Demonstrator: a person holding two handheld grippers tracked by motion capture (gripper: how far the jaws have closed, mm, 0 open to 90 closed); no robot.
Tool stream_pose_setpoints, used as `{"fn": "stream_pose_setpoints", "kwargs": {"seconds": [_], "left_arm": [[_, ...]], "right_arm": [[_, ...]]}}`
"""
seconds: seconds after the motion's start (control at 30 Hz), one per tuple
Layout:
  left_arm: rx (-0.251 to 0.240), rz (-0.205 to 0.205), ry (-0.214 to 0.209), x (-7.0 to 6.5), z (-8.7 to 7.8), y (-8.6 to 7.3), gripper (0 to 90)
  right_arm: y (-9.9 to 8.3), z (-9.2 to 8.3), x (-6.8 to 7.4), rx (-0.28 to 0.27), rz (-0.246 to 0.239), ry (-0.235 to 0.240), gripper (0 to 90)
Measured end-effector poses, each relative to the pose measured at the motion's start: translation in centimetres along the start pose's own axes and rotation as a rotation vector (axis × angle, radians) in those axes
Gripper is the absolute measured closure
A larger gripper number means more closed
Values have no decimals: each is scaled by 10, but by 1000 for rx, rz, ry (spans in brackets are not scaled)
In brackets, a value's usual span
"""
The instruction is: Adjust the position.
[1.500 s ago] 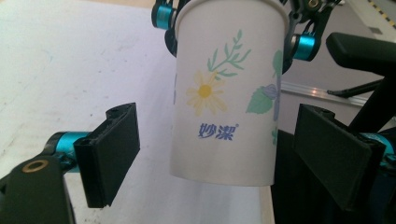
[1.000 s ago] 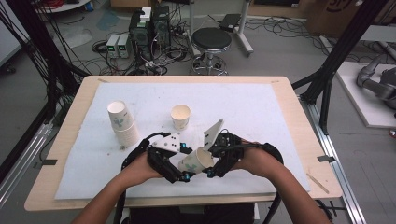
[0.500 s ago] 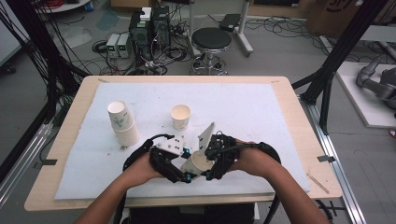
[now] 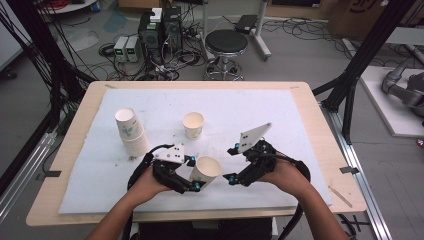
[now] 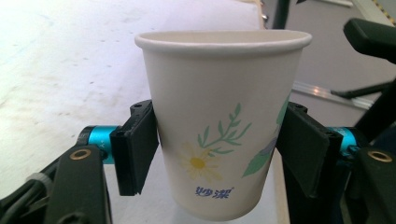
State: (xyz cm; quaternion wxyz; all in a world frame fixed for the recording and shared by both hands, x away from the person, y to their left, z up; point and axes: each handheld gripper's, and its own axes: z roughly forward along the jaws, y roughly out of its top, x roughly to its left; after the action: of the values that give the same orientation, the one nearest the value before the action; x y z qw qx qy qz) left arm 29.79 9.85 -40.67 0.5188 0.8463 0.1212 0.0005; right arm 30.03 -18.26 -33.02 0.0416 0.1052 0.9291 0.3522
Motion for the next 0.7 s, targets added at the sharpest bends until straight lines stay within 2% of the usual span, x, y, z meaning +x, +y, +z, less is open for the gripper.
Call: {"fn": "stream_pose_setpoints", "kwargs": {"seconds": [0.13,0.2,0.33,0.5,0.7], "left_arm": [[-73,-34,51,4,-8,-9,312],[-105,-46,76,7,-12,-13,312],[-137,-52,113,10,-18,-21,312],[-180,-60,147,12,-24,-25,310],[-219,-62,181,12,-29,-27,309]], "right_arm": [[-22,-8,-3,-125,74,-35,209],[-35,-10,-4,-177,111,-71,209],[-60,-13,-4,-289,168,-146,209],[-82,-15,-2,-337,221,-214,209],[-100,-16,-2,-356,259,-267,209]]}}
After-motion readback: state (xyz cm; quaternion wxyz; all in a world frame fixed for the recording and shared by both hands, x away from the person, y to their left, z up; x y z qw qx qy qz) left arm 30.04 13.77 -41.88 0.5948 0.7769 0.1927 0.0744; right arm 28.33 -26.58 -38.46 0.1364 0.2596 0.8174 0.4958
